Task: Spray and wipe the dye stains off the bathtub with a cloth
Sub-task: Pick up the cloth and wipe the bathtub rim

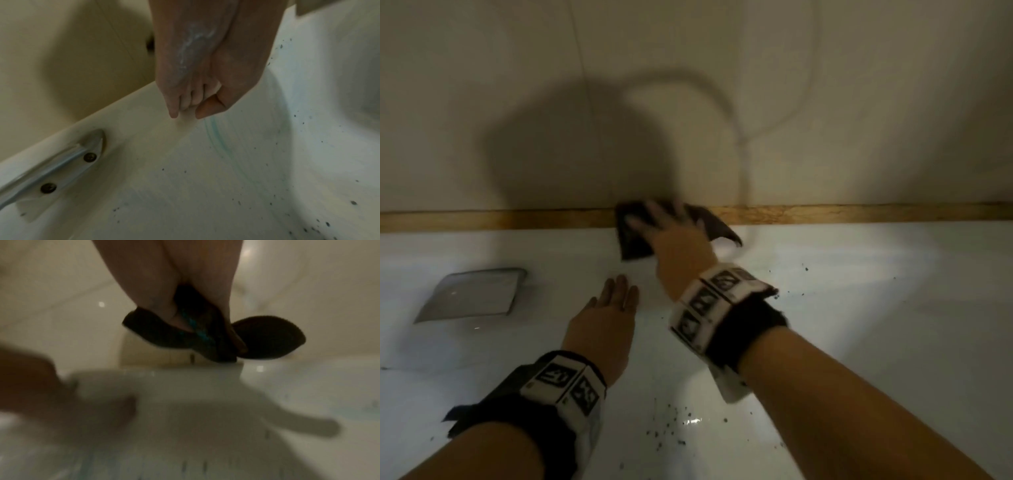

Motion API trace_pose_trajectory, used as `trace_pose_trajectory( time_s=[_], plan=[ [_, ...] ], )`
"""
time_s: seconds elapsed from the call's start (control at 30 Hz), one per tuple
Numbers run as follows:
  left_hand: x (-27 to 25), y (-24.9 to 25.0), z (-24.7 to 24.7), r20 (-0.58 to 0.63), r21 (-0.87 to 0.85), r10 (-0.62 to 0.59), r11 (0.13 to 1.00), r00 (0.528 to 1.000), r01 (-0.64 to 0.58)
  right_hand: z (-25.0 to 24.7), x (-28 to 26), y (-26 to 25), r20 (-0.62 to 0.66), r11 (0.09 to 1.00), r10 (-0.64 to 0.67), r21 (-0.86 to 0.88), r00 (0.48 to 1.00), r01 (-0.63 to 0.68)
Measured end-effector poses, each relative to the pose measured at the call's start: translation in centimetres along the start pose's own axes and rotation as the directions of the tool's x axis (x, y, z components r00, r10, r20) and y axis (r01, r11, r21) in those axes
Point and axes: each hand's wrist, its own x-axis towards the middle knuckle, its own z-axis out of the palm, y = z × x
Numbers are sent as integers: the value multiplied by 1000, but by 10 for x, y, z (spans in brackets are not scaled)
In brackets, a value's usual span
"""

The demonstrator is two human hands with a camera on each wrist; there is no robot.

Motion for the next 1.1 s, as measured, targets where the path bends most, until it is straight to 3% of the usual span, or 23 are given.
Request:
trace_pose_trajectory(
  time_s=[0.03,0.07,0.23,0.37,0.43,0.47,0.5,0.57,0.6,0.63,0.7,0.73,0.77,0.9,1.1],
  plan=[
    [0,3,-1,-10,0,-10,1000,1000,10,11,5,-3,101,996,3,-89,995,6],
    [0,4,-2,-16,-4,-18,1000,1000,18,22,5,-6,120,990,9,-138,993,8],
    [1,-4,3,-13,42,11,999,1000,-10,41,-13,-1,45,972,-45,-230,998,54],
    [1,-1,0,3,61,17,998,1000,-17,48,-49,17,51,982,-112,-148,992,119],
    [2,-1,0,13,68,32,997,999,-32,53,-72,38,-183,988,-136,-94,974,120],
    [2,-2,1,15,68,40,997,999,-41,55,-83,55,-355,996,-92,-43,930,82],
    [2,-4,2,15,67,41,997,999,-42,55,-94,72,-541,1000,-8,20,841,23],
    [3,-5,4,9,75,41,996,999,-41,45,-108,106,-713,959,282,205,643,-194],
    [3,-6,6,5,78,42,996,999,-42,37,-112,121,-680,878,474,325,560,-350],
    [2,-6,6,9,81,43,996,999,-43,31,-112,132,-554,738,671,436,493,-514],
    [2,-5,6,26,92,30,995,999,-33,29,-103,137,-238,466,885,498,401,-732],
    [2,-5,8,25,101,29,994,999,-32,35,-96,132,-143,421,904,463,404,-780],
    [3,-6,9,16,104,36,994,999,-37,42,-90,123,-100,434,896,406,433,-804],
    [6,-8,12,-3,83,28,996,1000,-27,69,-83,84,-79,635,769,213,634,-743],
    [15,-17,18,-19,-25,-19,1000,1000,19,58,-91,78,184,860,487,68,854,-505]
  ],
)
